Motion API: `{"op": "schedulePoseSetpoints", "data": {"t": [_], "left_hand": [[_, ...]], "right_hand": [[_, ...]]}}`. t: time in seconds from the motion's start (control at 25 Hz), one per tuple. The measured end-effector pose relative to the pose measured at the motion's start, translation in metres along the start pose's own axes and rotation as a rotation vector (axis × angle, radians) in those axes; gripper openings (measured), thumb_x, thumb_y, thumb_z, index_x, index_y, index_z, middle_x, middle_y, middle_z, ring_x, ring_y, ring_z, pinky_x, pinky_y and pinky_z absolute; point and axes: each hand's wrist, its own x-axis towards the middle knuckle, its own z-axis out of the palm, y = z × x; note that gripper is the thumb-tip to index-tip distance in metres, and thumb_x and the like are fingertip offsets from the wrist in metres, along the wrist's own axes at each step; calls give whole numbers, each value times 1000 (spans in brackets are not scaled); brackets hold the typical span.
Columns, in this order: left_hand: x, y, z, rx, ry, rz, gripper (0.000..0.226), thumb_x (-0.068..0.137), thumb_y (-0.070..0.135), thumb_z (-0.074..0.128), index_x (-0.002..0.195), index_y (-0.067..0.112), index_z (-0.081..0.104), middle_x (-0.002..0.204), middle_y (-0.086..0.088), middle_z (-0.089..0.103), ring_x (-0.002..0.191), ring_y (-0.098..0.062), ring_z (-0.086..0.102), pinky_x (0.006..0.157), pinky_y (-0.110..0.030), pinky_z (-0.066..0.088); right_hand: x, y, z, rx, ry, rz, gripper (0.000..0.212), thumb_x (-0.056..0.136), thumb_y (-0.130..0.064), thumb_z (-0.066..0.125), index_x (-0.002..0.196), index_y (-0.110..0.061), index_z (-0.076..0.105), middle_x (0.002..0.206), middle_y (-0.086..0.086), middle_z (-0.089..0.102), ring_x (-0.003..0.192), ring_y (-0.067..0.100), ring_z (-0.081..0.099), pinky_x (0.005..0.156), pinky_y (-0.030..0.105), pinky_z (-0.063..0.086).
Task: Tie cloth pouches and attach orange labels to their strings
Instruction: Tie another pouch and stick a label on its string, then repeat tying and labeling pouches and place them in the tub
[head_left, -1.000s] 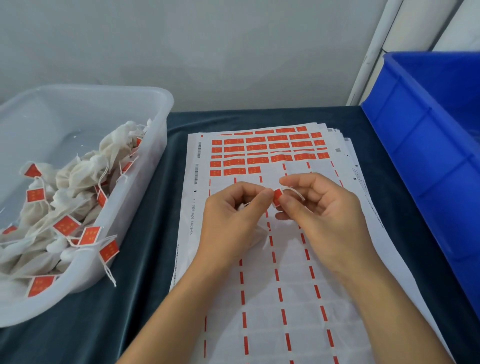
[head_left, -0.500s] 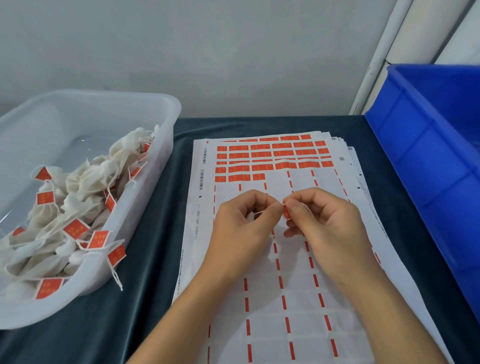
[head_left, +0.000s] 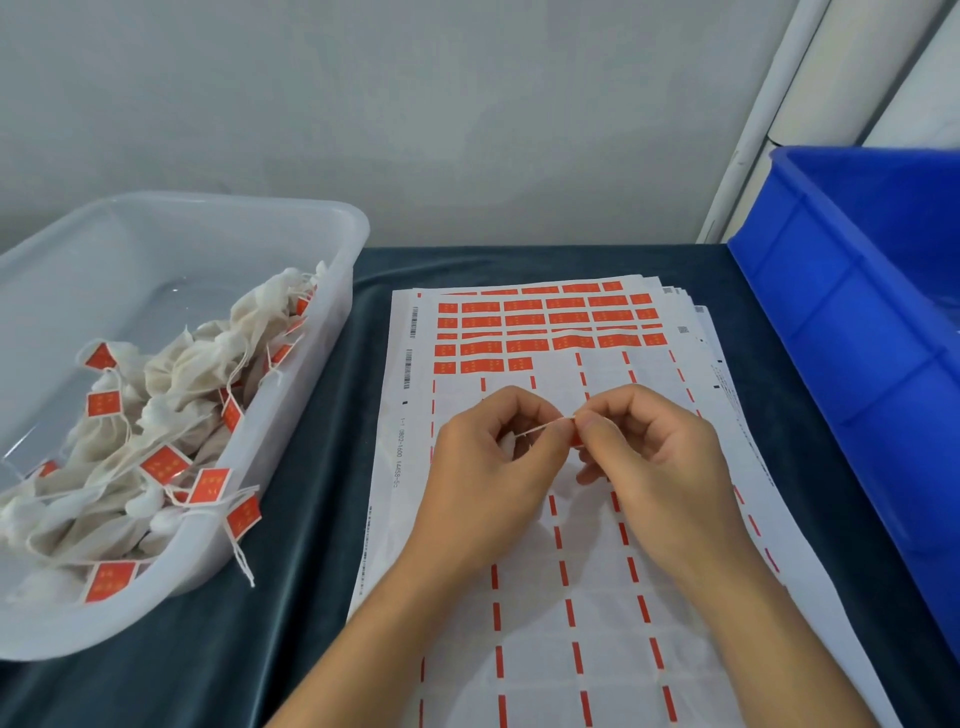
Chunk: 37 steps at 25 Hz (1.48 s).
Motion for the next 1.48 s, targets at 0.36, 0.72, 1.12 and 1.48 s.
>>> {"op": "schedulePoseSetpoints", "data": {"t": [0.36, 0.72, 1.12, 1.48], "left_hand": [[-6, 4, -12, 403, 11, 76, 8, 97, 46, 68, 98, 43, 61, 97, 24, 63, 96, -1, 60, 73, -11, 44], [-39, 48, -74, 540, 121, 74, 23, 94, 41, 72, 115, 33, 77, 96, 20, 72, 85, -1, 67, 78, -12, 55], [-68, 73, -188, 757, 562, 469, 13, 88, 23, 78, 99, 18, 81, 82, 8, 77, 71, -9, 66, 66, -25, 50], [-56, 26, -217, 969, 380, -41, 22, 101, 29, 64, 118, 40, 72, 90, 13, 70, 77, -13, 59, 57, -20, 38]], "right_hand": [[0, -2, -2, -176, 20, -108, 10, 96, -25, 68, 90, -32, 68, 86, -14, 70, 88, 9, 66, 73, 13, 54], [-5, -48, 17, -434, -197, -289, 9, 92, -36, 69, 89, -41, 62, 92, -33, 64, 93, -10, 62, 70, -3, 43], [5, -142, 117, -319, -490, -511, 10, 97, -29, 67, 100, -38, 65, 91, -24, 71, 87, -5, 67, 73, 18, 57], [14, -127, 179, -582, -449, -603, 15, 97, -32, 60, 110, -33, 68, 103, -10, 63, 91, 10, 58, 78, 27, 52]]}}
